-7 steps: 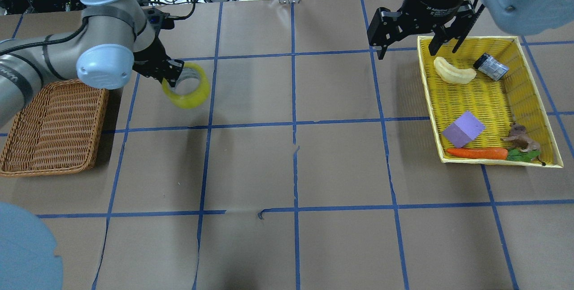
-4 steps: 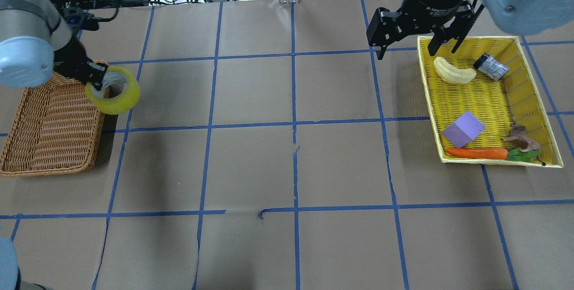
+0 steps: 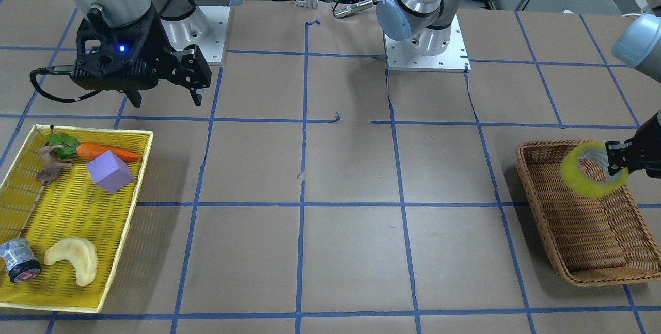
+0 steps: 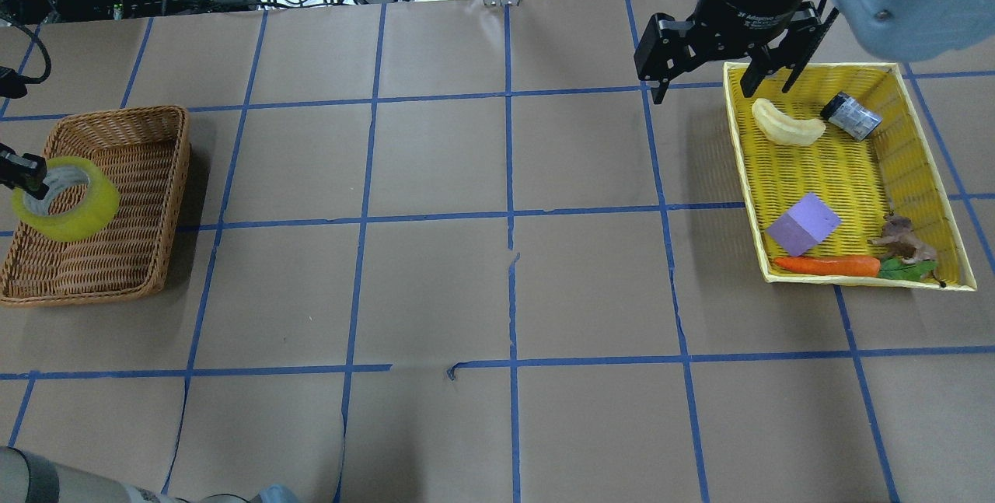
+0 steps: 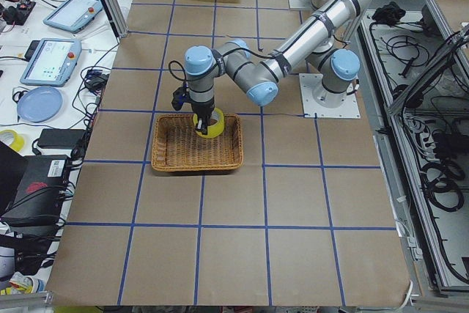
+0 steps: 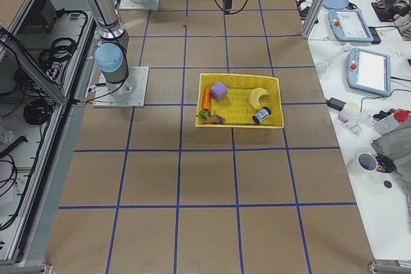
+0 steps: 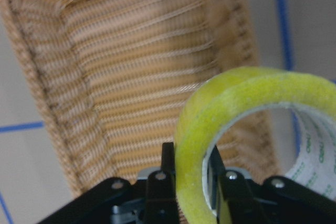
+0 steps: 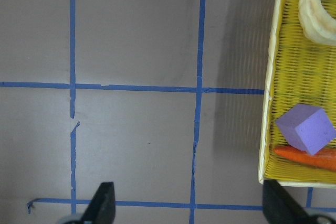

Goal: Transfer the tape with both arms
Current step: 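Lower the tape roll into the basket and open the left gripper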

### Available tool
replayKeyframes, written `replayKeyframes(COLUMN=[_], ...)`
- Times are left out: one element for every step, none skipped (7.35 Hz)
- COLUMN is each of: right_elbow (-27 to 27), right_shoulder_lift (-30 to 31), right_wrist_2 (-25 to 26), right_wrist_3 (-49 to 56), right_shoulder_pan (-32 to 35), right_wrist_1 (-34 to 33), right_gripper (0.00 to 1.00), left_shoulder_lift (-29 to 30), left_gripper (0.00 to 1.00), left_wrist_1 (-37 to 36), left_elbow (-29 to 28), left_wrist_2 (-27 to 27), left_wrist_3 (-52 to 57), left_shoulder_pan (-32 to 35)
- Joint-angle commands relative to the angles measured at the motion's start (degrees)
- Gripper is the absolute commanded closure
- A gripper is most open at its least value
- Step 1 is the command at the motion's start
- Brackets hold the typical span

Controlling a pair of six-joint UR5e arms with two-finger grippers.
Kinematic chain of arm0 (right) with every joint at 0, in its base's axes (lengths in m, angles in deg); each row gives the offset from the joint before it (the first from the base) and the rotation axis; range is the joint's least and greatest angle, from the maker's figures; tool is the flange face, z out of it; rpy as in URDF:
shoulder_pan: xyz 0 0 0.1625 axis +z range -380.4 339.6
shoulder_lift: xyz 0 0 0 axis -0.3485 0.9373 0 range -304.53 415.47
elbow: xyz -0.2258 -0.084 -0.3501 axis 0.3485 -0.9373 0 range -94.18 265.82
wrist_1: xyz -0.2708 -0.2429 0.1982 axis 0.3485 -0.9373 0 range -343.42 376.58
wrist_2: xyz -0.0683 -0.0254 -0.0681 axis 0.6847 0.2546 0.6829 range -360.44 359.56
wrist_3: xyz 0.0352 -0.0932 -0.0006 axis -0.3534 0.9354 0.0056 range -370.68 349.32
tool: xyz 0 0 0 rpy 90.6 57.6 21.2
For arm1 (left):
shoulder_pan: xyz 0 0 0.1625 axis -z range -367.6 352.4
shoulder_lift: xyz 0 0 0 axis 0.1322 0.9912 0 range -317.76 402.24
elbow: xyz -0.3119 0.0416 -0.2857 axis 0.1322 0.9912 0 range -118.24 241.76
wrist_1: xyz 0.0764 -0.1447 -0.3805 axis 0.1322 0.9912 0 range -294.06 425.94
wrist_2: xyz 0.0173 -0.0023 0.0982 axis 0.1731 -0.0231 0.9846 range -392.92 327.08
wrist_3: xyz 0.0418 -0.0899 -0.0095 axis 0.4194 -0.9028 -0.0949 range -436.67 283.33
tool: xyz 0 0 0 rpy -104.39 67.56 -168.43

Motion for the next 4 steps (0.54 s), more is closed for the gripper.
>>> replayKeyframes(right_elbow=[0.09, 0.18, 0.35, 0.35], right_shoulder_lift=[0.09, 0.09, 0.09, 0.09], right_wrist_2=[-0.12, -0.12, -0.12, -0.12], right_wrist_3=[0.0, 0.0, 0.0, 0.0], right_shoulder_pan=[0.0, 0.0, 0.0, 0.0], right_wrist_1=[0.0, 0.0, -0.09, -0.09], right_gripper=[0.0, 0.0, 0.0, 0.0], left_shoulder_lift=[3.39, 5.67, 7.26, 7.97], left_gripper=[1.0, 1.0, 1.0, 0.8], left_wrist_1=[-3.48, -5.84, -8.04, -8.24], left_elbow=[0.33, 1.03, 1.3, 1.21], left_wrist_2=[-4.32, -7.15, -7.26, -7.09], left_wrist_3=[0.23, -0.13, -0.48, -0.48], left_shoulder_pan=[-0.59, -0.59, -0.59, -0.59])
